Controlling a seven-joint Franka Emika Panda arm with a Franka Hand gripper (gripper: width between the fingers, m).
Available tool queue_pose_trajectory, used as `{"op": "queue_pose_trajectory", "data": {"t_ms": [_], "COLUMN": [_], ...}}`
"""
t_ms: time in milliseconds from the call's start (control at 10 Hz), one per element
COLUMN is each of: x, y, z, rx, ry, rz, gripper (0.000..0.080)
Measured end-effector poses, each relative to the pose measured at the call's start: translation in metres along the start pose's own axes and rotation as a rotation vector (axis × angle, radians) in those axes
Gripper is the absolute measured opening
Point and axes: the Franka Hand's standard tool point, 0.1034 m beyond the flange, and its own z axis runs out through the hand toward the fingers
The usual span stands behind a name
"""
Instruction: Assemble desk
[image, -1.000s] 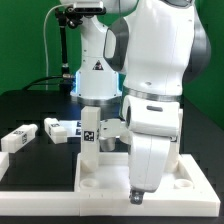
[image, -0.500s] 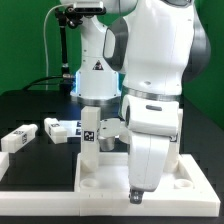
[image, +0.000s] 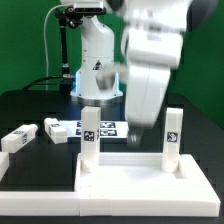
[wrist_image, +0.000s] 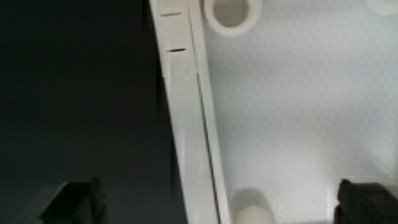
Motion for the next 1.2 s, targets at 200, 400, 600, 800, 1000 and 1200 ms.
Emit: {"op": "queue_pose_trajectory", "data": {"t_ms": [200,400,600,800,1000,1200], "x": [0.003,0.002,-0.019,-0.05,-0.057,-0.056], "y": [-0.002,-0.002,-0.025,-0.056,-0.062,-0.062], "z": [0.012,0.009,-0.005,-0.017,-0.015,-0.015], "rx": [0.01,0.007,0.041,0.066,0.075,0.075], "ry": [0.001,0.003,-0.011,-0.03,-0.039,-0.04], "rz": [0.105,0.216,0.363,0.488,0.595,0.593], "gripper": [0.0649,0.0649,0.0649,0.0649,0.0649,0.0649]}}
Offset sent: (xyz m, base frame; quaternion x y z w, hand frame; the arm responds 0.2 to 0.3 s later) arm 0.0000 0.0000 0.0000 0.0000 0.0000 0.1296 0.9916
